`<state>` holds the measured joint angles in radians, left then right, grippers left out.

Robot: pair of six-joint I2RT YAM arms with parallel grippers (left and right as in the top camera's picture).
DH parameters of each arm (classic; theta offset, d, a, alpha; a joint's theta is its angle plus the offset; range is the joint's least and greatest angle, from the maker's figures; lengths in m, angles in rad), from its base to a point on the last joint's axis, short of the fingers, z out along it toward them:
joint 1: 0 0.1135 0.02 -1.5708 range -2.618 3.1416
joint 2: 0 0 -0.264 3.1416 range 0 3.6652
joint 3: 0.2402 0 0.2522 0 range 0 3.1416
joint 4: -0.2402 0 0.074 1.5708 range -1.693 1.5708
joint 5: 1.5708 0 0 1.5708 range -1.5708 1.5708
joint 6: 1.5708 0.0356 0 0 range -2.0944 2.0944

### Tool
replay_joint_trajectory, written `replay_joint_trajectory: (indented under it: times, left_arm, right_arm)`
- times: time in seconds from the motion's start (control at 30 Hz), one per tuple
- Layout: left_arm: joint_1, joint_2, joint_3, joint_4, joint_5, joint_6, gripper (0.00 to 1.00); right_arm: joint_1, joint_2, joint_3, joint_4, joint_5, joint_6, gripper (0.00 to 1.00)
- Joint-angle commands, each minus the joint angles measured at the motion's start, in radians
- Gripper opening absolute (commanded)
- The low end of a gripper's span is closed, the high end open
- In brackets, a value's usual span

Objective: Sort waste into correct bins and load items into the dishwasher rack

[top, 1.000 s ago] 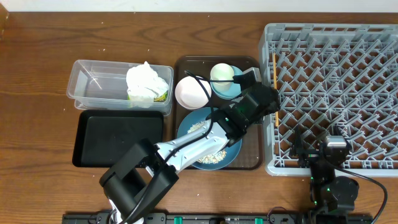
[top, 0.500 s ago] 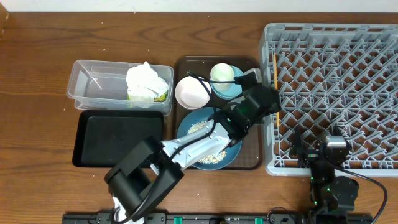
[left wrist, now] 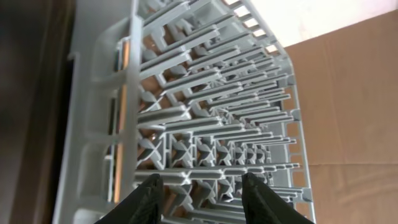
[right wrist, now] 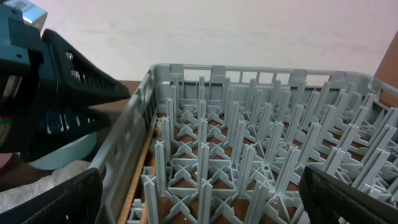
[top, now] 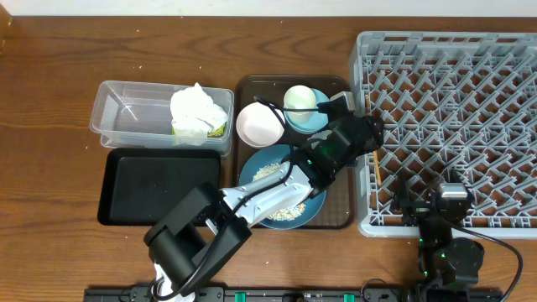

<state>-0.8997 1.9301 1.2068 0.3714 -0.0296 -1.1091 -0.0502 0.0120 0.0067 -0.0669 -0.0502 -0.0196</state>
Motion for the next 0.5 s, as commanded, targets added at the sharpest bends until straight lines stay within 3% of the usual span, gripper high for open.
replay_joint_trajectory:
  times: [0.0, 0.13, 0.27, 0.47]
  left_arm:
    - [0.000, -0.024, 0.015, 0.006, 0.004, 0.114, 0.41]
    - [0.003, -0.099, 0.015, -0.068, 0.011, 0.298, 0.38]
    - [0.021, -0.189, 0.015, -0.255, 0.011, 0.495, 0.38]
    - [0.084, -0.251, 0.015, -0.498, 0.068, 0.669, 0.38]
  right_arm:
    - [-0.003, -0.003, -0.001, -0.004, -0.003, -0.004, 0.99]
    - [-0.003, -0.003, -0.001, -0.004, -0.003, -0.004, 0.99]
    - [-0.003, -0.003, -0.001, -0.004, -0.003, -0.004, 0.99]
    - [-0.003, -0.003, -0.001, -0.004, -0.003, -0.004, 0.99]
